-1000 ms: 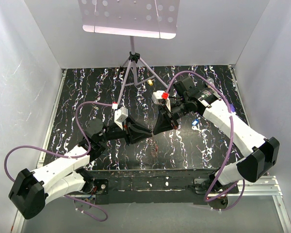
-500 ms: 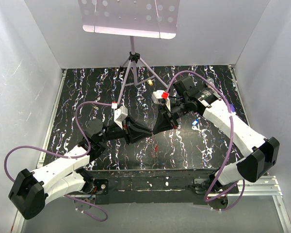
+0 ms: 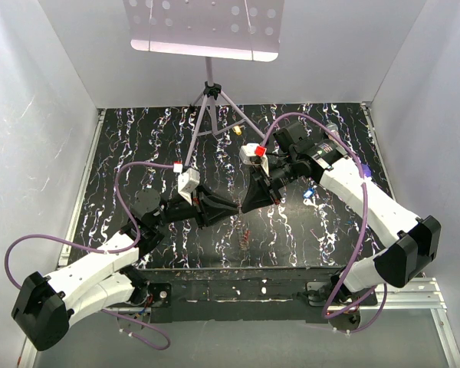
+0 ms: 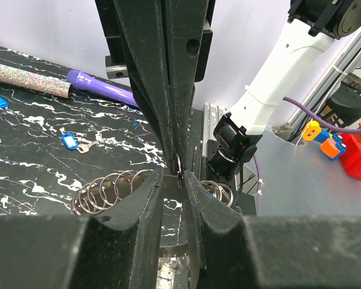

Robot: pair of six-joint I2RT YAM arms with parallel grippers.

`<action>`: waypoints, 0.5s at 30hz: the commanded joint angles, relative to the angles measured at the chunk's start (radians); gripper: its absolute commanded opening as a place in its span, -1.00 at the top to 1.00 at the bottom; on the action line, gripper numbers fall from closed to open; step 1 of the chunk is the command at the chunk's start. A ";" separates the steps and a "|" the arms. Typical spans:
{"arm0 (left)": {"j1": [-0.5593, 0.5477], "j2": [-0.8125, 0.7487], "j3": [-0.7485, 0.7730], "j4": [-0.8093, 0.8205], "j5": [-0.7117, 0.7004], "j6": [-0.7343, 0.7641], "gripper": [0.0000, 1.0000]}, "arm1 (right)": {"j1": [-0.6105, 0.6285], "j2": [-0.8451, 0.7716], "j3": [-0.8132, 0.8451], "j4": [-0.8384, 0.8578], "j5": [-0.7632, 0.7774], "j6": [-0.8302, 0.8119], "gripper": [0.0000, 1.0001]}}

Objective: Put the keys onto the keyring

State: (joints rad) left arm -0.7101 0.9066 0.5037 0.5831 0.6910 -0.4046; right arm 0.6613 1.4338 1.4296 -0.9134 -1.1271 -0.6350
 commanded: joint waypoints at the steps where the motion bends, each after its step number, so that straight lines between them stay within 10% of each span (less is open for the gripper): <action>1: -0.005 0.003 0.029 -0.020 -0.007 0.016 0.63 | 0.000 -0.001 0.003 0.027 -0.033 0.004 0.97; 15: -0.005 0.000 0.078 -0.147 -0.010 0.072 0.70 | 0.003 0.000 0.008 0.038 0.007 0.026 0.97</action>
State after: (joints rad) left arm -0.7101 0.9157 0.5411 0.4999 0.6910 -0.3737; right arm 0.6613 1.4353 1.4284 -0.9070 -1.1053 -0.6239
